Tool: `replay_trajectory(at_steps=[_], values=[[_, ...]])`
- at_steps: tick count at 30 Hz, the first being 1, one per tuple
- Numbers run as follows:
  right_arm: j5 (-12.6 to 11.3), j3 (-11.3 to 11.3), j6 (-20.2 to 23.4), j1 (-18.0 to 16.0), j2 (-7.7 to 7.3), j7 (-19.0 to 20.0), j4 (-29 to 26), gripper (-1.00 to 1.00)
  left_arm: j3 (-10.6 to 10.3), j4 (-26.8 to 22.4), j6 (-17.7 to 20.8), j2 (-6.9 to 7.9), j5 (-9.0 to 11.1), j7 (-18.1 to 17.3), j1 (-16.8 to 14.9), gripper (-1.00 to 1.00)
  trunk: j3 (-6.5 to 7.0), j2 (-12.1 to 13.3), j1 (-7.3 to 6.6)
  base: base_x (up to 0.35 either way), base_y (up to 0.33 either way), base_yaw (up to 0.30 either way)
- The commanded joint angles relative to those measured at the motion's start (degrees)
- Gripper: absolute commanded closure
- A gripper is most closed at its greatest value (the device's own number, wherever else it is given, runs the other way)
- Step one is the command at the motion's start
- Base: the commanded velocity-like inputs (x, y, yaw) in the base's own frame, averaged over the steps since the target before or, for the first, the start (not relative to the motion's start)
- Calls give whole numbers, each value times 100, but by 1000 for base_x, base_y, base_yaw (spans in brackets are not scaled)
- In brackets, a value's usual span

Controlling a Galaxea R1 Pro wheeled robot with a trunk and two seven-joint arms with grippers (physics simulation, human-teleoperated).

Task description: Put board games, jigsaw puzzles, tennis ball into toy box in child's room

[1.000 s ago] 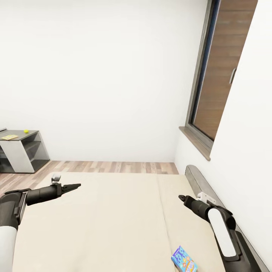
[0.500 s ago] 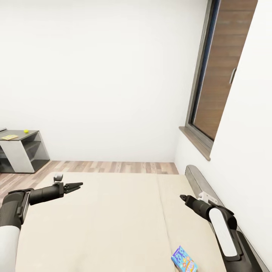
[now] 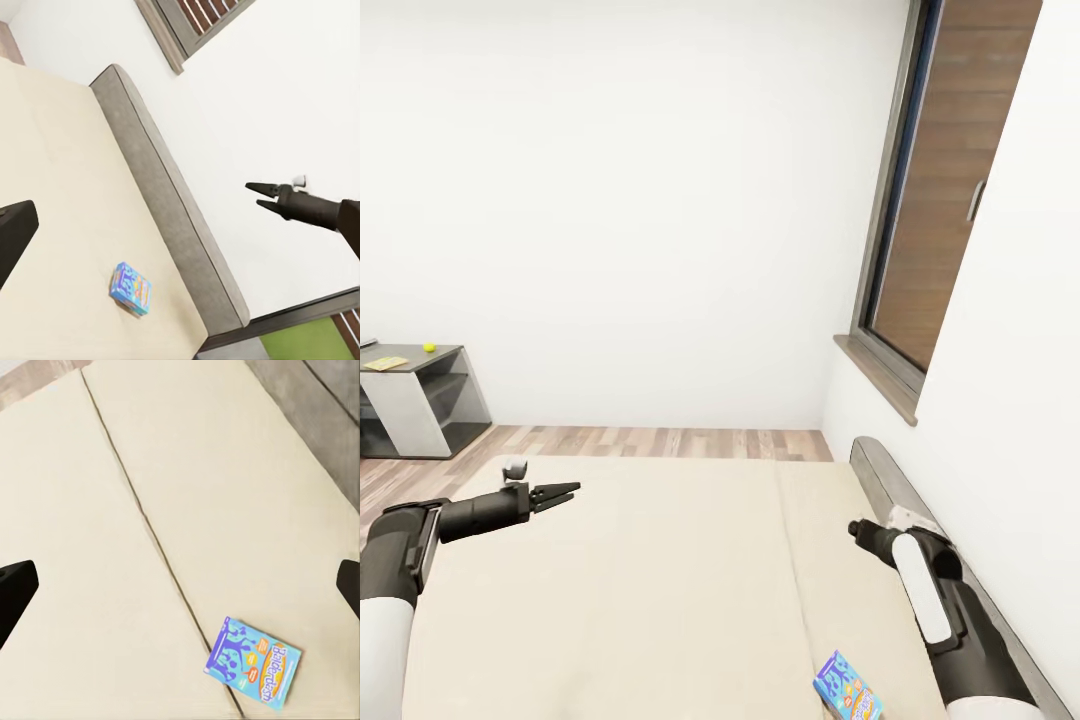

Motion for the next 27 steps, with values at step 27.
replay_trajectory(at_steps=[27], values=[[353,-4,-635,-784,-49,-323,2025,-100,2,12,45,-41,-72,-49,-7,-100,-13,-14,4,0,0,0]])
